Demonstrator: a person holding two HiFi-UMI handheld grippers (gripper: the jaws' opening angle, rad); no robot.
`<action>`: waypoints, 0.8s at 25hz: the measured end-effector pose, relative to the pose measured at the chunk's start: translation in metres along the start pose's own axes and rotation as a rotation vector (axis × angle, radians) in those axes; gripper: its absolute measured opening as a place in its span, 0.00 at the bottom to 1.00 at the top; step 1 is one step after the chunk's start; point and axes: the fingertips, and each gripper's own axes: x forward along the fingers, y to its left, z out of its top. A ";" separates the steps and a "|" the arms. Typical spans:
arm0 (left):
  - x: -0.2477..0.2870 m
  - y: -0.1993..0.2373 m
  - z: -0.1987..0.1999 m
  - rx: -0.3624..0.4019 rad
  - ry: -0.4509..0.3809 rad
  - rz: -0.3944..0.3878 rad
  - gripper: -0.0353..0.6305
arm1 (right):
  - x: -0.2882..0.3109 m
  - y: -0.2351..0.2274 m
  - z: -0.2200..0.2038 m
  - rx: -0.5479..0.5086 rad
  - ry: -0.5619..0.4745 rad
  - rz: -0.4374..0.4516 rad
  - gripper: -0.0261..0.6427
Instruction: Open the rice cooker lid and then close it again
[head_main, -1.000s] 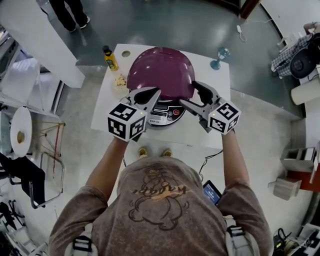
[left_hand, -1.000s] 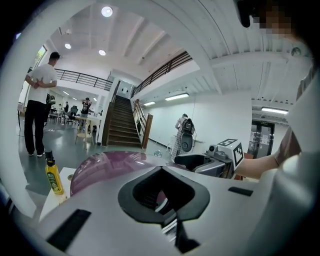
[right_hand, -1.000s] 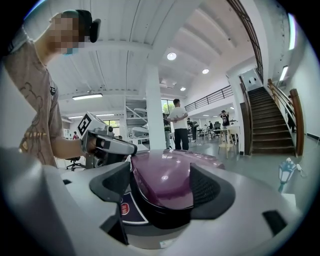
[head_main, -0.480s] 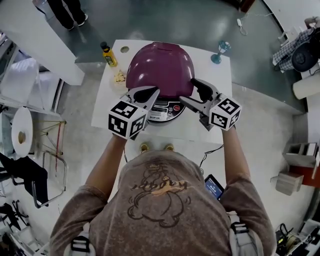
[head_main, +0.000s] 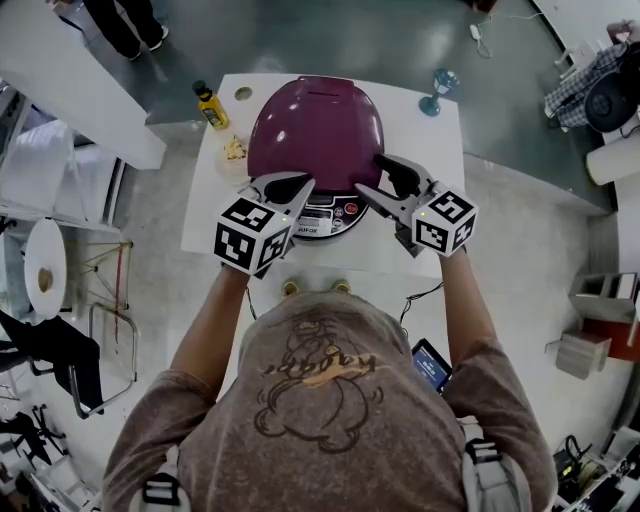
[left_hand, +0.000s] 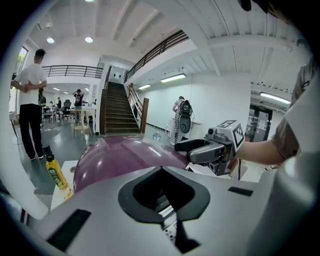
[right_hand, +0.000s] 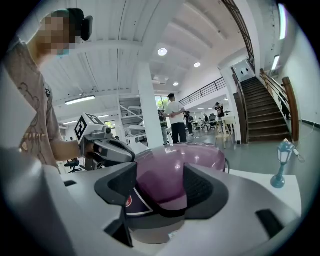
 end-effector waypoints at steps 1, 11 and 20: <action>0.001 0.000 -0.002 0.001 0.009 0.000 0.08 | 0.000 -0.001 -0.001 0.001 0.003 -0.003 0.45; 0.008 0.000 -0.013 0.011 0.096 0.000 0.08 | 0.003 -0.001 -0.012 -0.031 0.069 -0.005 0.42; 0.010 0.000 -0.017 -0.010 0.111 -0.009 0.08 | 0.003 -0.004 -0.016 -0.023 0.067 -0.006 0.40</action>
